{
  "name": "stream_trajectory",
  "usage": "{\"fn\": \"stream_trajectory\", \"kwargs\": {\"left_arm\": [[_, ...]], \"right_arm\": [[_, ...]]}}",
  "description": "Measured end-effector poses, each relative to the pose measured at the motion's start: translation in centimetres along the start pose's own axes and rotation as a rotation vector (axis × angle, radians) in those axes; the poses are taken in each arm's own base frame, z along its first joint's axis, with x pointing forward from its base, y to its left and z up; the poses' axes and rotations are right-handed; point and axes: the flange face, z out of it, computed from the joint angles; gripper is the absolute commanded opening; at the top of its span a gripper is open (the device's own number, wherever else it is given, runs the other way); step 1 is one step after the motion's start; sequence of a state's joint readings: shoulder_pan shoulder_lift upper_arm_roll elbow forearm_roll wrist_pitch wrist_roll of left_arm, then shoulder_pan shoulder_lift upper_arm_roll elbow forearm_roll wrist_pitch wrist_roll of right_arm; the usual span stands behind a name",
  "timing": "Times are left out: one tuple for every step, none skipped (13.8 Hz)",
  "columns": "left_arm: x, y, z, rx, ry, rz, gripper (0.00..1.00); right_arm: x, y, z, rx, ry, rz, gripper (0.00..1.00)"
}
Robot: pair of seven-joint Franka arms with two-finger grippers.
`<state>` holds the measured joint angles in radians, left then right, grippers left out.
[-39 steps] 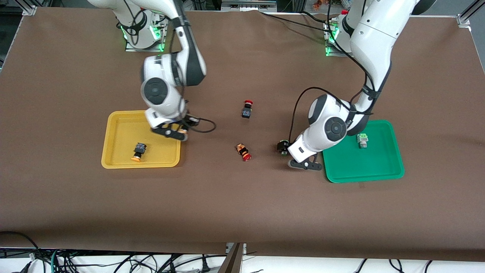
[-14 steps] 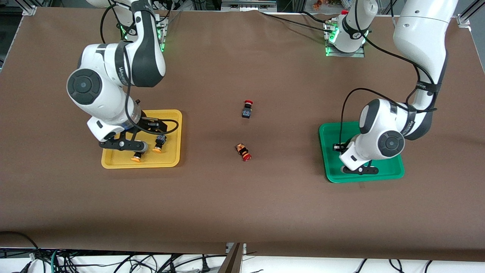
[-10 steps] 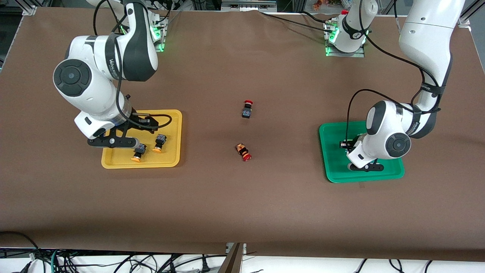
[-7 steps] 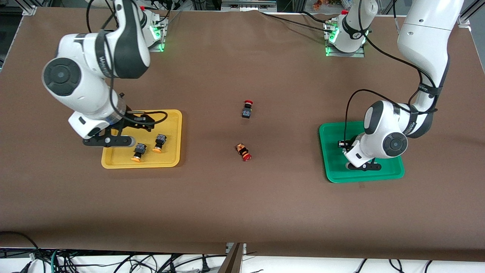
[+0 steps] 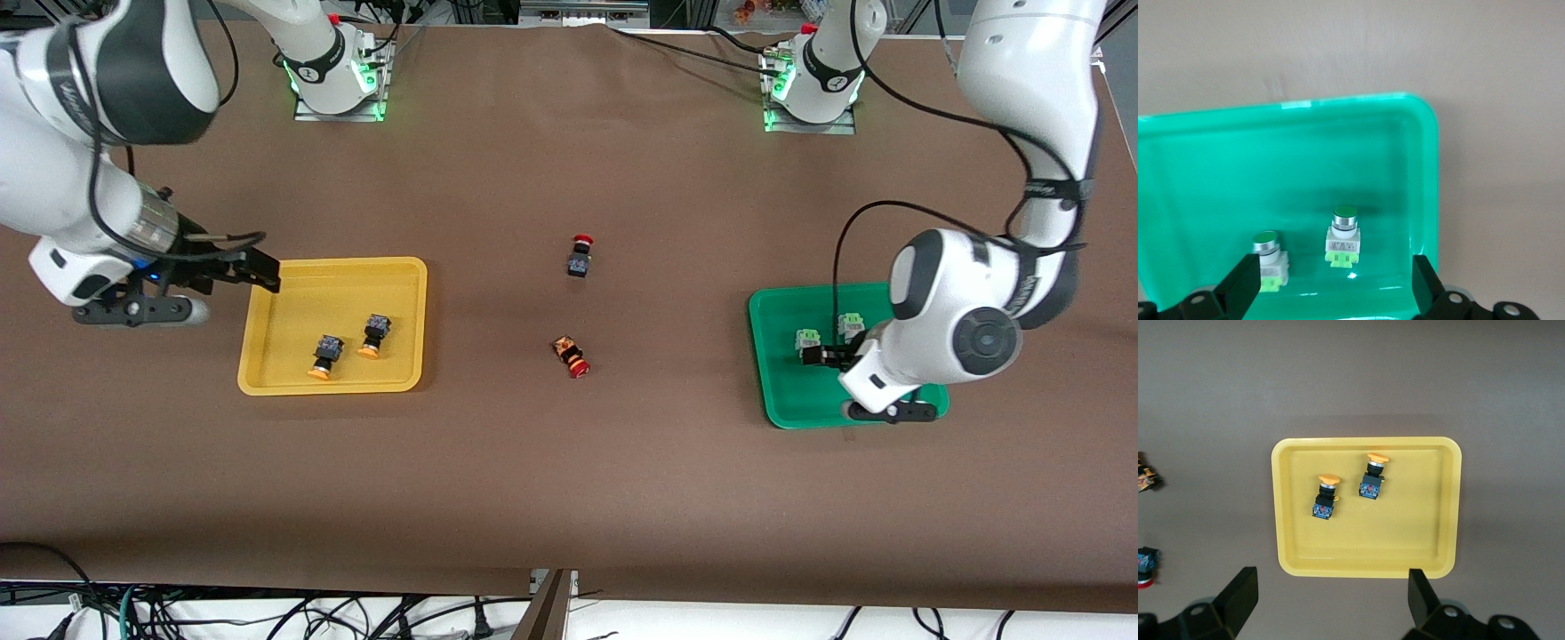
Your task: Place green and yellow buttons in trays
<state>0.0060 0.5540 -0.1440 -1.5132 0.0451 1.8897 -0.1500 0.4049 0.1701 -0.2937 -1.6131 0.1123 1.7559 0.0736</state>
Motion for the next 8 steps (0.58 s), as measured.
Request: {"fn": "stream_trajectory", "kwargs": {"left_arm": [[0.3,-0.4,-2.6,-0.002,0.024,-0.007,1.0],[0.6,-0.8,-4.7,-0.005,0.048,-0.014,1.0],[0.8,-1.1,-6.3,-0.009,0.075,-0.02,1.0],[1.0,-1.3,-7.8,-0.013,0.099,-0.023,1.0],[1.0,-1.4,-9.3,-0.013,0.104,-0.025,1.0],[0.6,-1.4,-10.4,-0.01,0.081,-0.025,1.0],[0.1,-1.5,-11.5,-0.007,0.058,-0.026,1.0],[-0.4,-1.6,-12.8,-0.005,0.057,-0.027,1.0]], "right_arm": [[-0.5,0.5,-1.0,0.011,0.006,0.002,0.99],[-1.1,0.8,-1.9,0.02,0.009,0.002,0.99],[-1.8,1.1,-3.0,0.028,0.01,0.003,0.99],[-2.4,1.6,-4.1,0.034,0.016,0.007,0.99],[-3.0,2.1,-5.1,0.038,0.023,0.013,0.99],[-3.3,2.5,-5.5,0.04,0.026,0.018,0.99],[-3.3,2.6,-5.5,0.035,0.027,0.019,0.99],[-3.4,2.5,-5.2,0.025,0.021,0.015,0.99]]}}
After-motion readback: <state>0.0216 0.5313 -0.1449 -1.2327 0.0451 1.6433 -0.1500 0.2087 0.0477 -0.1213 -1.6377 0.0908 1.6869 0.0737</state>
